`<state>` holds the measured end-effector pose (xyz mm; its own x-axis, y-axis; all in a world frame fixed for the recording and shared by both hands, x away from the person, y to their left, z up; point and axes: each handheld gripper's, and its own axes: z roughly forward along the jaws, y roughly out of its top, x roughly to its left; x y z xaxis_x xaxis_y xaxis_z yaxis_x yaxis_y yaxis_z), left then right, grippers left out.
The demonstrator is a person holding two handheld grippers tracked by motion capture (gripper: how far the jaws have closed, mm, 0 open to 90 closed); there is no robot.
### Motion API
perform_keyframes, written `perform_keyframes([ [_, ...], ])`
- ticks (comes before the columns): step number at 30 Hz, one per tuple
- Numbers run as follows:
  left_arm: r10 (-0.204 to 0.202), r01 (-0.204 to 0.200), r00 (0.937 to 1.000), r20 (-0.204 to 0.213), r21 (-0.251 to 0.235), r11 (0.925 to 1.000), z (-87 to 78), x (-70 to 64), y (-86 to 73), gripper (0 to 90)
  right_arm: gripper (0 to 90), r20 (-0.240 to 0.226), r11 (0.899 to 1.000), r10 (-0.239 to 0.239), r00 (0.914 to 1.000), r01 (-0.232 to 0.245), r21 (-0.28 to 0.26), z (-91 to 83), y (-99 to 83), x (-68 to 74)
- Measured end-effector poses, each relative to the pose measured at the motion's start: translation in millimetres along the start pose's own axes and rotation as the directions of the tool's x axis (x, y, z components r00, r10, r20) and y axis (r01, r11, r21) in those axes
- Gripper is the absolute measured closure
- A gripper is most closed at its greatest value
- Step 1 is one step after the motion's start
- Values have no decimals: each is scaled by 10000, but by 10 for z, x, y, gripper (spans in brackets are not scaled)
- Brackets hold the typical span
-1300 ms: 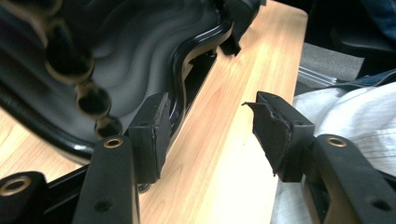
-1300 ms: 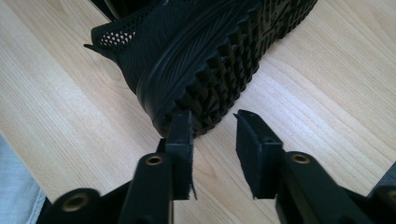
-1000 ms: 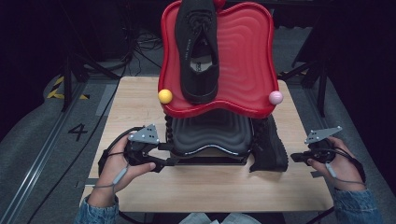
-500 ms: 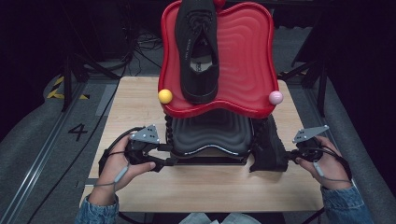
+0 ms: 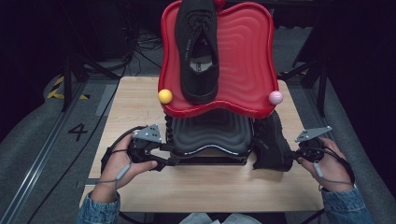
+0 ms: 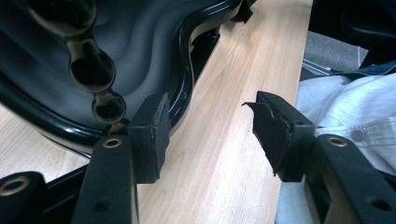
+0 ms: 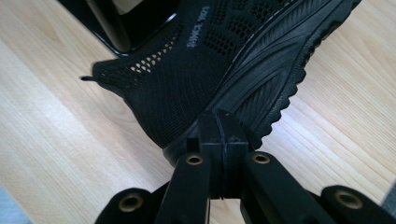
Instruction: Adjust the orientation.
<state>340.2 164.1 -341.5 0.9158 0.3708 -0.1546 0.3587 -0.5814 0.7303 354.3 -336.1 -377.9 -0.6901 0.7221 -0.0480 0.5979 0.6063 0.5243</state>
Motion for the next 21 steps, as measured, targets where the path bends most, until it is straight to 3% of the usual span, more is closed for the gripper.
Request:
perform_keyframes([
  [5,106,-106,9999,14,26,9999,-19,4,3,464,900,460,9990,448,9979,-450,39,-69,-104,-128],
  [9,36,-36,10000,29,-85,10000,-40,-16,3,463,900,903,9947,911,9917,-949,389,-107,-230,-303],
  [11,36,-35,10000,78,-138,9999,-49,-26,7,463,900,1097,9910,1279,9857,-1313,245,-187,-325,-405],
  [13,54,-53,9999,115,-117,9999,-49,-30,11,463,900,1419,9859,1652,9760,-1675,41,-317,-403,-472],
  [15,80,-79,9999,97,-80,9999,-39,-32,18,462,900,2383,9802,1847,9535,-1963,255,-441,-451,-504],
  [17,138,-137,9998,122,-45,9999,-26,-43,25,460,900,2596,9775,2005,9447,-2106,115,-536,-471,-501],
  [21,212,-213,9996,180,40,9998,-24,-62,32,456,900,2219,9798,1986,9546,-1987,-219,-629,-443,-472],
])
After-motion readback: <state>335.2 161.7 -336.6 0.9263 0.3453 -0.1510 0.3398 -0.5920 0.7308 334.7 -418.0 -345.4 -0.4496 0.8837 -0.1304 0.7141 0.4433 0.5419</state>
